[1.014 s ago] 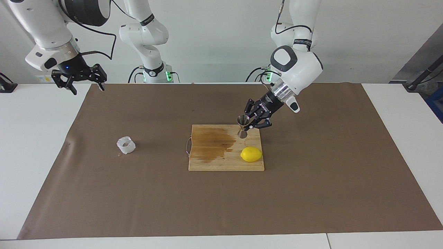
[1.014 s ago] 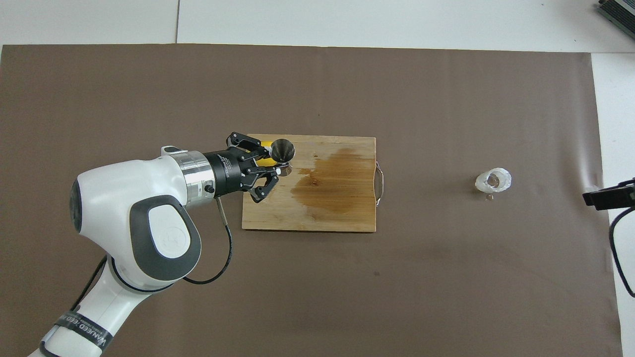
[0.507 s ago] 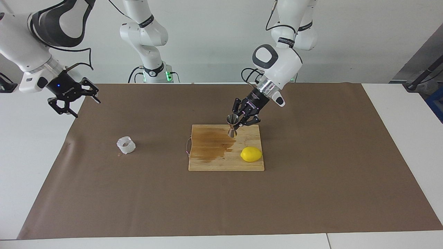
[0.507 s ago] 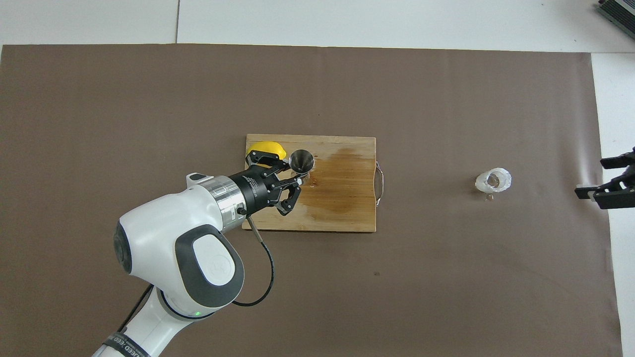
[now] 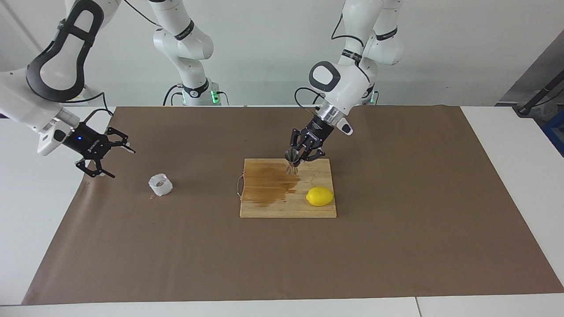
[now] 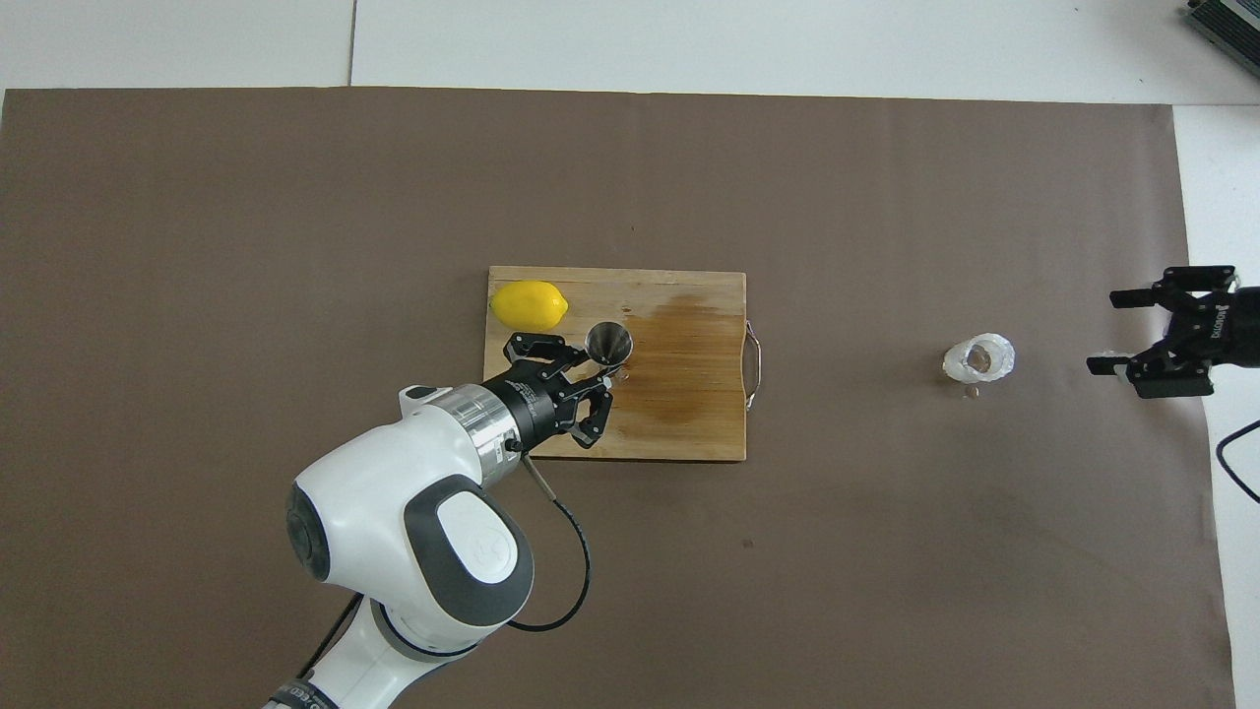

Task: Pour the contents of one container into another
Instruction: 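Set the metal cup on the board while the right gripper approaches the white cup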

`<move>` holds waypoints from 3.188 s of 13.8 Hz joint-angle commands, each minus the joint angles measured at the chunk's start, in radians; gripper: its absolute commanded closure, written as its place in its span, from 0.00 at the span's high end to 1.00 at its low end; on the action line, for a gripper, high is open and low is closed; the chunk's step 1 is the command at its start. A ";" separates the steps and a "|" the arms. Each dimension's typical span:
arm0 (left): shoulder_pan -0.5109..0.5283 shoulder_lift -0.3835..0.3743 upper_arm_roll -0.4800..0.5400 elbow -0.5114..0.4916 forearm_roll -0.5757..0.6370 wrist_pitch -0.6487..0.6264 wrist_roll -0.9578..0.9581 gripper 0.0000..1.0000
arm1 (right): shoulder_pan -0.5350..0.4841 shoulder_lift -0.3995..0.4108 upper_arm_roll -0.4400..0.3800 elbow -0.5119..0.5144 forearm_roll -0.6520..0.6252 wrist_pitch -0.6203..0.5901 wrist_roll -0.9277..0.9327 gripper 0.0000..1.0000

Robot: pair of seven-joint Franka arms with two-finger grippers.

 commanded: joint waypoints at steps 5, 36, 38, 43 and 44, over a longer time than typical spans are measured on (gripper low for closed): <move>-0.024 0.081 0.016 0.071 -0.146 0.072 0.002 0.00 | -0.104 0.207 0.018 0.078 0.163 -0.162 -0.349 1.00; -0.059 0.193 0.016 0.160 -0.178 0.161 0.003 0.13 | -0.046 0.274 0.031 -0.019 0.355 -0.090 -0.673 1.00; -0.059 0.193 0.016 0.159 -0.180 0.163 0.003 0.19 | -0.046 0.273 0.031 -0.014 0.353 -0.116 -0.653 1.00; -0.059 0.193 0.016 0.153 -0.180 0.176 0.002 0.28 | -0.052 0.274 0.031 0.038 0.349 -0.166 -0.575 1.00; -0.059 0.193 0.016 0.151 -0.180 0.176 0.002 0.30 | -0.051 0.276 0.031 0.037 0.349 -0.166 -0.576 1.00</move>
